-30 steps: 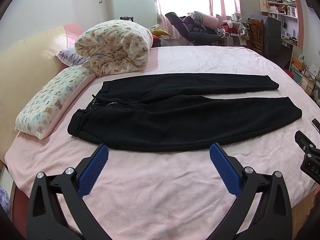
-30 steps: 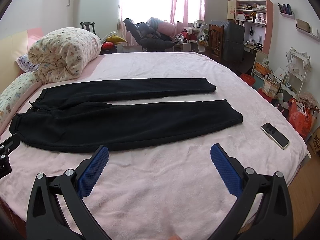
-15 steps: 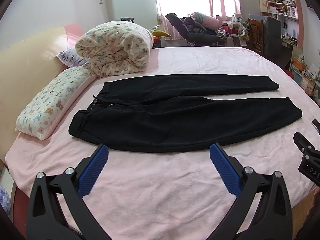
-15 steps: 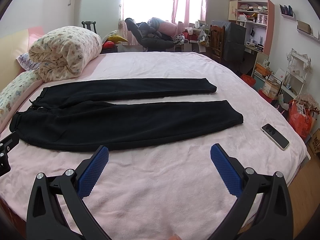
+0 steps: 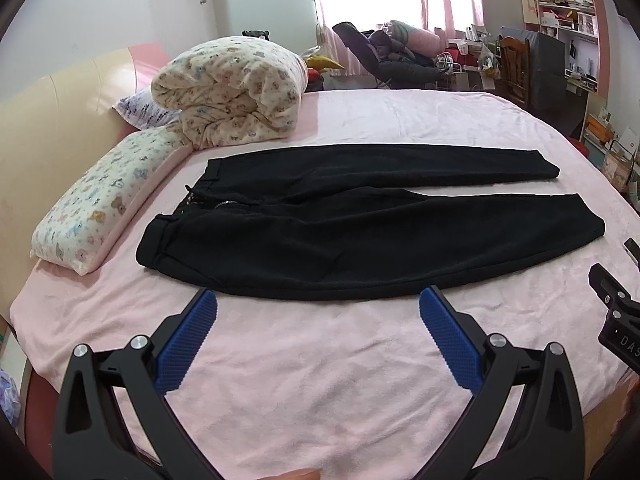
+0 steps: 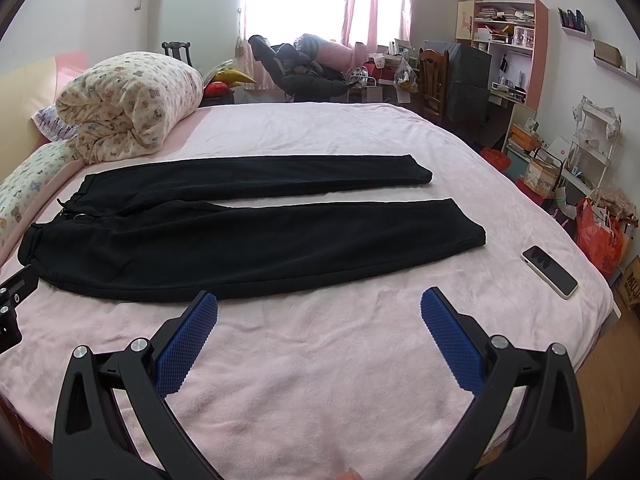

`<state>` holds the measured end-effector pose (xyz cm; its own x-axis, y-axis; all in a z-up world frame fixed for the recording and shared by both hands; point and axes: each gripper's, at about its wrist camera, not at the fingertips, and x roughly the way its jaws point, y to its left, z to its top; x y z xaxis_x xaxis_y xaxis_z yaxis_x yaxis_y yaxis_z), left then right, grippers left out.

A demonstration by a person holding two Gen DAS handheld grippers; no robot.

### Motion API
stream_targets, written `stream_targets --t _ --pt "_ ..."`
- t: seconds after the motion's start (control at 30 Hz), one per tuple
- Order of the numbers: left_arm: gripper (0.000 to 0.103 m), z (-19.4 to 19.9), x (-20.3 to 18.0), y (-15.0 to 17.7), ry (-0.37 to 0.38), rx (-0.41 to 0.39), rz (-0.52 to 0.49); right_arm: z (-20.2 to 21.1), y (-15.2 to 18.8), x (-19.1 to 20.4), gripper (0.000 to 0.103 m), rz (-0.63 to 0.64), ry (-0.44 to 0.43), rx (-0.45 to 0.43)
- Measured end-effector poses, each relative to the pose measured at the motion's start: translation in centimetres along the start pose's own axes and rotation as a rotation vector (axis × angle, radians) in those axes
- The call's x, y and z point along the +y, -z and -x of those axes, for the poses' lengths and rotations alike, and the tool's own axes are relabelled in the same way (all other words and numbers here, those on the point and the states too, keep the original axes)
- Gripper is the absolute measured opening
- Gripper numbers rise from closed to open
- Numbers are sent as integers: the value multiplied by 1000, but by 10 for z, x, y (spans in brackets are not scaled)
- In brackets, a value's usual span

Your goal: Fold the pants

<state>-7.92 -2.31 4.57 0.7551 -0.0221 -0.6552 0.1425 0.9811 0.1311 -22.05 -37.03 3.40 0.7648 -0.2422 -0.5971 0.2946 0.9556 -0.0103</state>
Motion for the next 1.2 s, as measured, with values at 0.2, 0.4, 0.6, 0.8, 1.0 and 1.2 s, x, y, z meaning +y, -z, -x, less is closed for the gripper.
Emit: stream_targets --t 0.2,0.4,0.6,0.8,1.0,1.2 --pt "101 -1 -1 1 -5 -1 -11 0 1 0 102 4 0 0" --pt "101 -2 0 2 -7 3 -4 -1 1 -1 102 4 0 1" --pt "101 -2 1 2 -6 6 -3 -1 0 0 102 3 0 2" --pt "101 -2 1 2 -3 6 -1 -1 0 0 102 3 0 3" --pt "101 -2 1 2 -4 6 -2 0 1 0 102 6 -1 1" --pt "101 -2 1 2 -4 7 -2 -1 0 1 102 8 -1 2"
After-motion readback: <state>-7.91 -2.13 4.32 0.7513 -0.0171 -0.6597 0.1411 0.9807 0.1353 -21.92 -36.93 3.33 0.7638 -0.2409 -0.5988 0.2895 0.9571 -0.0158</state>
